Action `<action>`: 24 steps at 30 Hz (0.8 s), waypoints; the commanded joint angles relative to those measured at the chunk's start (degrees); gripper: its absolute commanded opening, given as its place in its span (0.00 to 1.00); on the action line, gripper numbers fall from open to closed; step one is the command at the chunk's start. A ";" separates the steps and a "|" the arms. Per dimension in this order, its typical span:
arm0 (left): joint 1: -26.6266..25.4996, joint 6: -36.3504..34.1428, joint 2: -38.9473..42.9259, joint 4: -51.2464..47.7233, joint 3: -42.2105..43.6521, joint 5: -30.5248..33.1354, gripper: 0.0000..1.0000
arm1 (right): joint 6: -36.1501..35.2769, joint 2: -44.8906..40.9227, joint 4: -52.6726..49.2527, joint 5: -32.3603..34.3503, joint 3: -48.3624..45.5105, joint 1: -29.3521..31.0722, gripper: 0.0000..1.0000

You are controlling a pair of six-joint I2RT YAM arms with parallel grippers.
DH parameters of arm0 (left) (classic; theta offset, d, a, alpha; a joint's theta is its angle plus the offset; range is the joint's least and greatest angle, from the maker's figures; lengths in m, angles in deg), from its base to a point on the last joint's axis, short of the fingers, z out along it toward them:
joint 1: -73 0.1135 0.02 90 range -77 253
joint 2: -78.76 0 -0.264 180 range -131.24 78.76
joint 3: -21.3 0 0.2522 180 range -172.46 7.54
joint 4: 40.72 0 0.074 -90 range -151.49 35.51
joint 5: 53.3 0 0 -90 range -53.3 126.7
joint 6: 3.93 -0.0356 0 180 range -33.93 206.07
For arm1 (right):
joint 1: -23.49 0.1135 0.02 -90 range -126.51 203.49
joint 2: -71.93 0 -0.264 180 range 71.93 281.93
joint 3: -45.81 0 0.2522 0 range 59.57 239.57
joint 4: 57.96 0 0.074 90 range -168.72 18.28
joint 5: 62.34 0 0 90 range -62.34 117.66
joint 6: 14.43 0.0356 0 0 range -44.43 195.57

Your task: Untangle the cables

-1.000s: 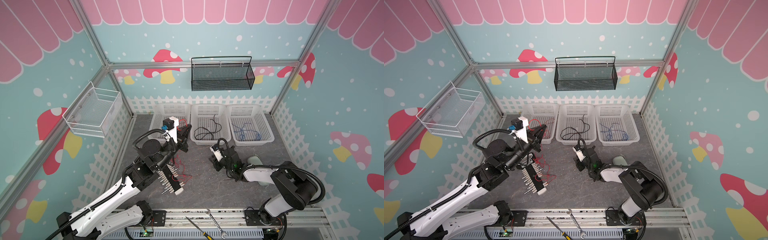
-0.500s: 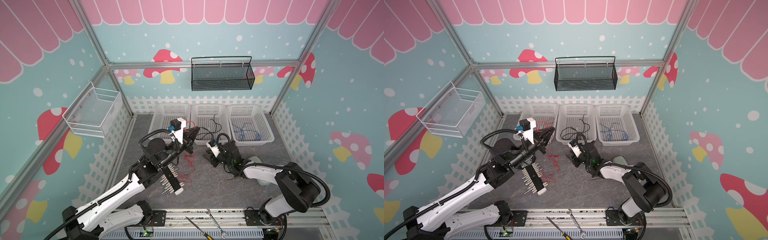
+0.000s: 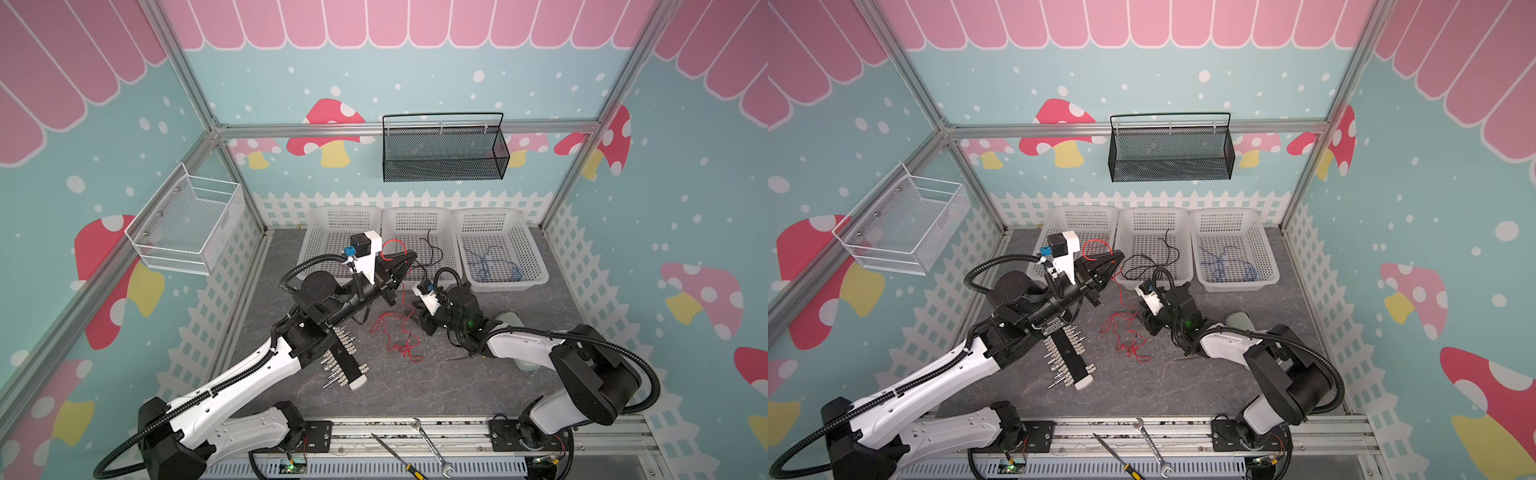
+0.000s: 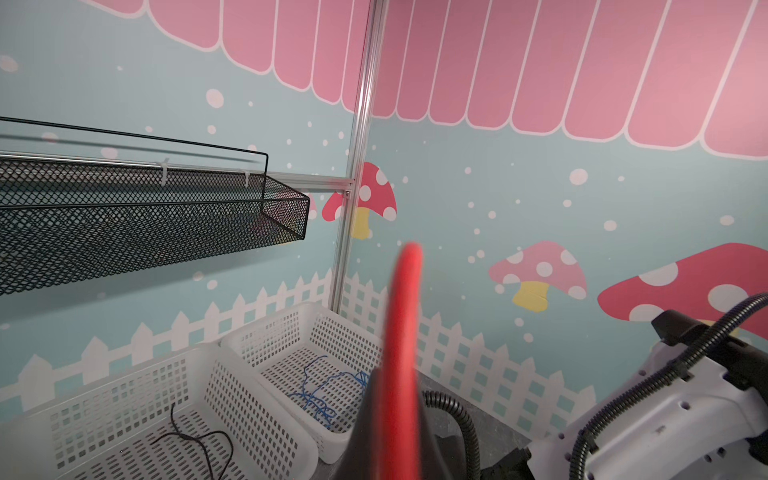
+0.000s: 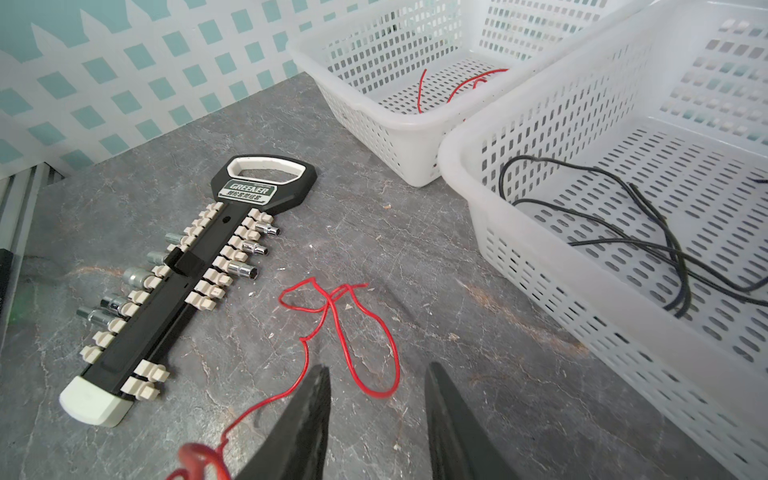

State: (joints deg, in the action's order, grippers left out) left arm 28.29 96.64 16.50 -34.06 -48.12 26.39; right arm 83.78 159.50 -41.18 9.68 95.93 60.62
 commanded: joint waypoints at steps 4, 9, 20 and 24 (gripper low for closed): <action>0.24 0.04 -1.63 -1.04 -1.47 2.84 0.00 | 0.85 -2.82 0.01 3.10 -4.62 0.05 0.42; 0.24 -0.70 -2.40 -1.76 -1.58 3.88 0.00 | 1.43 -7.00 -3.44 4.78 -6.91 0.05 0.44; 0.24 -0.83 -4.35 -0.84 -1.73 4.12 0.00 | 4.10 -15.36 -4.54 7.35 -11.83 0.11 0.50; 0.24 -0.72 -4.36 -0.62 -1.56 4.13 0.00 | 3.75 -13.69 -4.19 5.32 -11.32 0.30 0.49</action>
State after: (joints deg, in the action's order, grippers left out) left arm 28.29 96.29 12.30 -35.57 -48.12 30.06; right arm 87.08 144.92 -44.92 16.13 84.24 60.66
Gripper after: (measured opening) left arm 0.048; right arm 0.495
